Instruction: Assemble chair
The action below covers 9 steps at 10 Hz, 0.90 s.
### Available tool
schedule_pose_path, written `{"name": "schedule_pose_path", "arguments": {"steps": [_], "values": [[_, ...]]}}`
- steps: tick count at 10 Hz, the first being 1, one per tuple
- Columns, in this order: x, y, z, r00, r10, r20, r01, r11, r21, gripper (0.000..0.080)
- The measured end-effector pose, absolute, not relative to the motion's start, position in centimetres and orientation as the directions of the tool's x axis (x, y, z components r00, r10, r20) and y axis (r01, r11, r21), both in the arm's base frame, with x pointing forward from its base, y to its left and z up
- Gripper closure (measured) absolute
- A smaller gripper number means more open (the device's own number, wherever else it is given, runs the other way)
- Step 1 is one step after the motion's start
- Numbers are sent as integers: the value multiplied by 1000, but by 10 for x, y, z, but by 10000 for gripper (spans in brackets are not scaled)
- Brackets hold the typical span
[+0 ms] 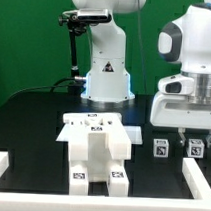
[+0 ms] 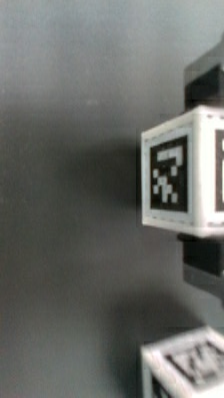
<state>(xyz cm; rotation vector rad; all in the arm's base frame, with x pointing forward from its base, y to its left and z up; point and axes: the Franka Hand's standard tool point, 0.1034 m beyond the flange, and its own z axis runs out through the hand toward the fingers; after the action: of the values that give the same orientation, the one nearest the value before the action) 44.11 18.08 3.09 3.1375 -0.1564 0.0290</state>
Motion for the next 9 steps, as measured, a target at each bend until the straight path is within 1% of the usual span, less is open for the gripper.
{"name": "schedule_pose_path", "arguments": {"steps": [1,2,4,5,6,9], "values": [[449,168,58,996,-85,14,-85,-996,-9,515],[454,151,82,998,-57,10,-56,-998,-18,515],[466,122,127,998,-71,3,-70,-997,-30,515],[470,122,133,997,-79,17,-78,-997,-29,515],[469,122,130,997,-77,12,-77,-997,-27,515],[470,121,130,997,-76,12,-76,-997,-25,515]]}}
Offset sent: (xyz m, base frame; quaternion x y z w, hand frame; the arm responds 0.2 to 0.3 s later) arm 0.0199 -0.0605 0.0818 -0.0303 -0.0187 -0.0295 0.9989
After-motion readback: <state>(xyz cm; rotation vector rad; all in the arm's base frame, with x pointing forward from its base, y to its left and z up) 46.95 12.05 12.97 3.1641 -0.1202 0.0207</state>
